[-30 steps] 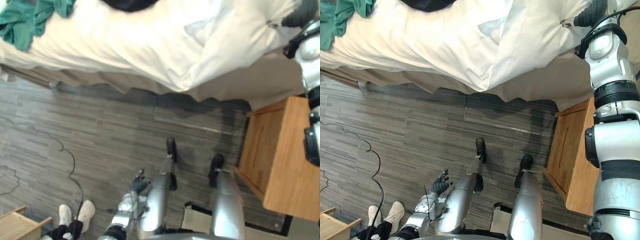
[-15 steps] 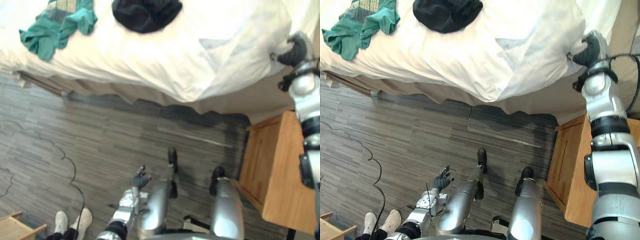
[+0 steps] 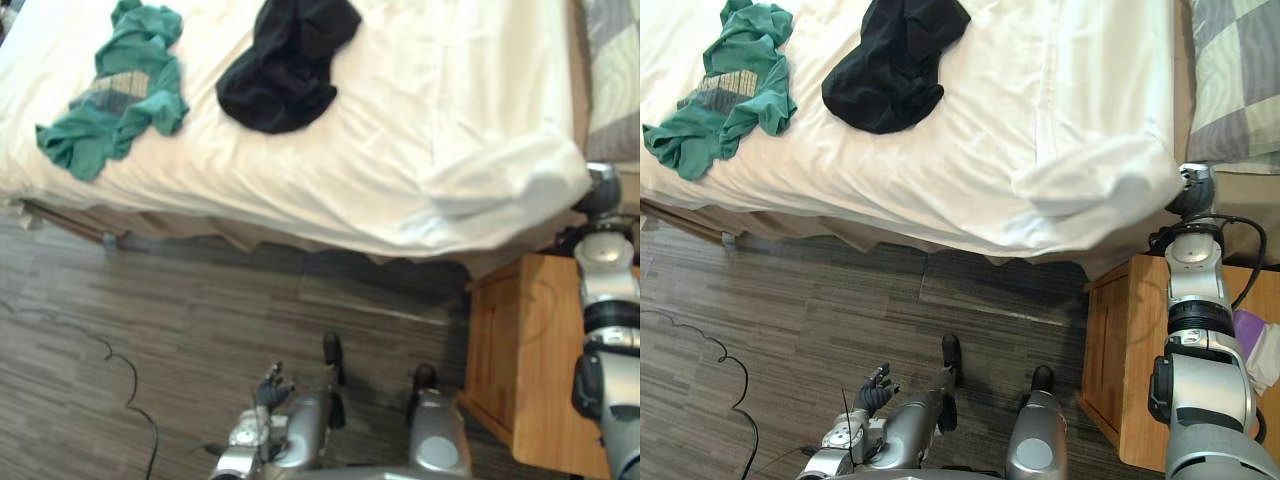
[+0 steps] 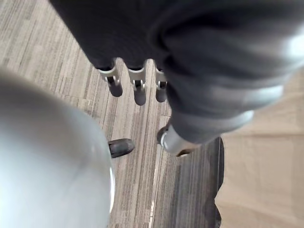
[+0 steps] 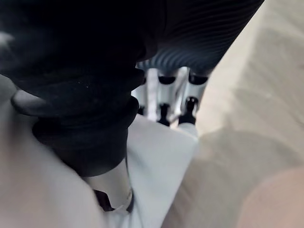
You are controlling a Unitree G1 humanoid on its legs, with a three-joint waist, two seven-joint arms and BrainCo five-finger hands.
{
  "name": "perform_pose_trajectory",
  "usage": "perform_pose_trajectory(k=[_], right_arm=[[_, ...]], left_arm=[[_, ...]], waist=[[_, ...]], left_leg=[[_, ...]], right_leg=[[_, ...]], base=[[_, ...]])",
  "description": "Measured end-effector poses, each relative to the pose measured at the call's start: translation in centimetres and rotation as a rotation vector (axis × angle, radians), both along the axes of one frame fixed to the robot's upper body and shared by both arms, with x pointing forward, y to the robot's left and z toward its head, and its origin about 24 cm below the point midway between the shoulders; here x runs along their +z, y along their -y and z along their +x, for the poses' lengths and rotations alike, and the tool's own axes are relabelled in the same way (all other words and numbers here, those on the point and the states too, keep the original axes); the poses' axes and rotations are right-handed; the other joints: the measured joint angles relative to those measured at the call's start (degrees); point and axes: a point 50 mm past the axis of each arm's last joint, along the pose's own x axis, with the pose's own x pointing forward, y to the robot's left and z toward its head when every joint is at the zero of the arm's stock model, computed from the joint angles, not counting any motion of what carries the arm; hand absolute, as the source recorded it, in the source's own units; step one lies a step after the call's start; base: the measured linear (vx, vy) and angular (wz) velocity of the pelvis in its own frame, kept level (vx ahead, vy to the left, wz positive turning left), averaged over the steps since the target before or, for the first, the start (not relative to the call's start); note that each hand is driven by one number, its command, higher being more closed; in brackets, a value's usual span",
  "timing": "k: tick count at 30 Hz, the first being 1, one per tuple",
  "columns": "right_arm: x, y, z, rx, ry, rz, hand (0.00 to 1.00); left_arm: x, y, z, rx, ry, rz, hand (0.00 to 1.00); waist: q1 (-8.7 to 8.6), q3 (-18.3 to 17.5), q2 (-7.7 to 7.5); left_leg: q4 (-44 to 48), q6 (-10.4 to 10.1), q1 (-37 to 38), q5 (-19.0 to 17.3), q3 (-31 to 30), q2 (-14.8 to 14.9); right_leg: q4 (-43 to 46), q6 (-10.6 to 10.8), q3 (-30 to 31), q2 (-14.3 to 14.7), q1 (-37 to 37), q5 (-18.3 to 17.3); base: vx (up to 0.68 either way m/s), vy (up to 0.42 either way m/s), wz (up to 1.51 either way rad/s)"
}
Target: Tidy the bed and pick cloth on bed and put in laundry
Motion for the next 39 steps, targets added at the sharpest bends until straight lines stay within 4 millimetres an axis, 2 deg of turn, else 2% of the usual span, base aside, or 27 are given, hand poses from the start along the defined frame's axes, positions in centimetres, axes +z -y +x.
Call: perform_pose_trajectory(k=[4,6,7,10,12,13,15,17,18,21,23,24,27,28,29,31,33,34,36,37,38,39], right_arm=[[-2.0,2.1,-1.6,-0.118,-0.032,0.144,0.00],[-3.3,3.3,-3.2,-0.196,-0.028,0.199,0.00],[-3.1,3.3,-3.4,-0.199,-0.017,0.191,0.00],[-0.2,2.4,-3.9,-0.151,0.119,0.097,0.00],[0.8,0.3,-3.9,-0.079,0.192,0.031,0.00],[0.9,-0.3,-3.8,-0.058,0.206,0.023,1.00],[1.5,-3.1,-3.0,0.032,0.265,0.012,1.00],[1.5,-4.8,-2.6,0.099,0.293,0.017,1.00],[1.3,-5.7,-2.3,0.131,0.311,0.058,1.00],[1.7,-7.7,-1.2,0.233,0.391,0.205,1.00],[3.2,-8.7,-0.5,0.317,0.491,0.328,1.00],[4.6,-9.3,0.0,0.367,0.558,0.387,1.00],[9.9,-11.4,1.3,0.533,0.748,0.502,1.00],[10.7,-11.7,1.6,0.554,0.776,0.520,1.00],[13.3,-12.4,2.0,0.613,0.849,0.559,1.00],[15.5,-13.0,2.2,0.654,0.904,0.577,1.00],[19.3,-12.6,2.1,0.671,0.965,0.549,1.00],[20.2,-12.3,1.9,0.666,0.979,0.533,1.00],[23.1,-10.9,1.2,0.630,1.023,0.491,1.00],[23.6,-10.6,1.2,0.619,1.026,0.487,1.00],[24.0,-9.8,1.3,0.584,1.009,0.479,1.00],[23.6,-9.0,1.6,0.548,0.981,0.484,1.00]], left_arm=[[-0.2,-0.4,-0.4,0.033,-0.011,-0.003,0.00],[-0.5,-0.7,-1.0,0.056,-0.036,-0.003,0.00],[-0.5,-0.8,-1.1,0.060,-0.040,-0.003,0.00],[-1.1,-0.9,-2.0,0.075,-0.084,-0.003,0.00],[-1.3,-1.2,-2.5,0.071,-0.105,0.014,0.00],[-1.3,-1.3,-2.7,0.072,-0.110,0.016,0.00],[-1.4,-1.7,-2.9,0.077,-0.121,0.025,0.00],[-1.3,-1.9,-2.7,0.102,-0.114,0.020,0.00],[-1.3,-2.2,-2.7,0.133,-0.111,0.012,0.00],[-1.3,-2.7,-2.7,0.197,-0.112,-0.010,0.00],[-1.3,-2.9,-2.8,0.242,-0.114,-0.028,0.00],[-1.4,-3.1,-3.0,0.259,-0.117,-0.030,0.00],[-1.4,-3.6,-3.3,0.280,-0.125,-0.030,0.00],[-1.4,-3.6,-3.2,0.279,-0.125,-0.029,0.00],[-1.3,-3.6,-3.0,0.278,-0.118,-0.031,0.00],[-1.2,-3.6,-2.6,0.277,-0.107,-0.031,0.00],[-0.6,-3.4,-1.0,0.282,-0.056,-0.050,0.00],[-0.4,-3.4,-0.5,0.286,-0.041,-0.056,0.00],[0.4,-3.1,1.3,0.279,0.016,-0.080,0.00],[0.5,-2.9,1.7,0.272,0.028,-0.085,0.00],[0.8,-2.5,2.2,0.252,0.046,-0.097,0.00],[1.0,-2.0,2.7,0.232,0.053,-0.106,0.00]], waist=[[-0.21,-0.03,-0.07],[-1.53,-0.07,-0.16],[-1.74,-0.07,-0.17],[-2.39,-0.88,0.40],[-2.95,-2.87,-0.75],[-3.08,-3.39,-1.09],[-2.54,-4.65,-2.22],[-1.41,-4.60,-2.46],[-0.20,-4.62,-2.44],[0.74,-4.69,-2.51],[1.69,-4.68,-2.51],[1.94,-4.68,-2.50],[1.89,-4.52,-2.38],[1.88,-4.49,-2.40],[1.90,-4.36,-2.17],[2.01,-4.08,-1.81],[2.29,-1.26,0.10],[2.46,-0.78,0.64],[3.44,1.62,2.79],[3.47,2.06,3.22],[3.60,2.85,4.26],[4.07,3.21,4.92]], left_leg=[[-0.06,0.02,0.30,-0.01,0.75,-0.15],[-0.40,0.06,1.09,-0.04,1.56,-0.19],[-0.41,0.12,1.35,-0.09,1.71,-0.17],[-0.43,1.48,3.04,-3.20,2.99,1.10],[-0.42,1.36,3.15,-4.50,3.31,1.78],[-0.41,1.43,3.14,-4.66,3.45,1.84],[0.00,0.72,3.38,-7.14,4.62,2.17],[4.22,-0.10,1.41,-7.98,4.86,3.13],[7.09,0.69,0.14,-8.50,4.55,3.87],[7.02,1.02,-0.32,-8.71,4.21,4.13],[3.83,0.96,0.21,-8.41,4.69,3.68],[1.80,0.59,1.08,-7.69,5.19,3.38],[0.15,1.61,0.68,-4.25,5.42,3.25],[0.15,1.55,0.37,-4.06,5.53,3.09],[0.13,1.42,-0.82,-3.88,5.54,2.51],[0.12,1.35,-2.33,-3.70,5.46,2.14],[0.13,2.24,-4.33,-2.83,4.29,1.29],[0.14,2.29,-5.18,-2.61,3.98,1.01],[0.16,2.85,-8.42,-1.38,3.06,-0.13],[0.16,2.79,-9.30,-0.80,3.03,-0.56],[0.17,3.09,-11.24,-0.48,3.11,-1.39],[0.17,3.16,-12.51,-0.36,3.39,-1.97]], right_leg=[[-2.07,0.23,0.96,0.12,0.69,1.60],[-3.61,0.71,1.84,0.24,1.68,2.70],[-3.99,0.70,2.19,0.32,1.84,2.92],[-5.15,1.03,4.12,1.81,2.21,3.67],[-5.67,1.37,4.45,2.48,2.30,3.90],[-5.65,1.37,4.50,2.58,2.30,3.91],[-5.87,1.37,5.60,2.87,2.39,3.91],[-5.79,1.28,5.48,3.01,3.02,3.97],[-5.49,1.15,5.12,3.01,3.34,3.98],[-5.46,1.08,3.87,3.05,3.61,4.04],[-5.45,1.12,3.51,2.83,2.84,4.15],[-5.24,1.12,3.40,2.71,2.52,4.17],[-1.84,0.47,3.94,2.53,-0.33,3.22],[-1.13,0.42,4.04,2.27,-1.04,2.90],[0.85,0.56,4.15,1.57,-3.09,1.97],[2.11,0.44,4.12,0.99,-5.07,1.52],[4.31,0.59,3.10,0.31,-7.28,0.51],[5.11,0.57,2.82,-0.13,-8.26,0.26],[8.75,0.53,2.33,-1.61,-12.44,-1.04],[9.85,0.52,2.34,-2.24,-13.75,-1.44],[12.13,0.48,2.69,-3.31,-16.61,-2.17],[13.69,0.68,3.67,-3.81,-18.84,-2.67]], base=[[-0.01,0.022,-0.13],[-0.02,0.031,-0.23],[-0.04,0.027,-0.33],[-0.06,0.015,-0.49],[-0.03,-0.007,-0.21],[-0.02,-0.008,-0.05],[0.00,-0.004,-0.02],[0.00,-0.015,0.20],[-0.02,-0.013,0.21],[0.03,-0.025,0.23],[0.06,-0.027,0.18],[0.09,-0.027,0.02],[0.07,-0.041,-0.08],[0.07,-0.046,0.03],[0.07,-0.036,0.07],[0.09,-0.049,0.13],[0.08,-0.053,0.32],[0.05,-0.041,0.42],[0.04,-0.034,0.39],[0.04,-0.044,0.34],[0.04,-0.047,0.27],[0.05,-0.048,0.19]])
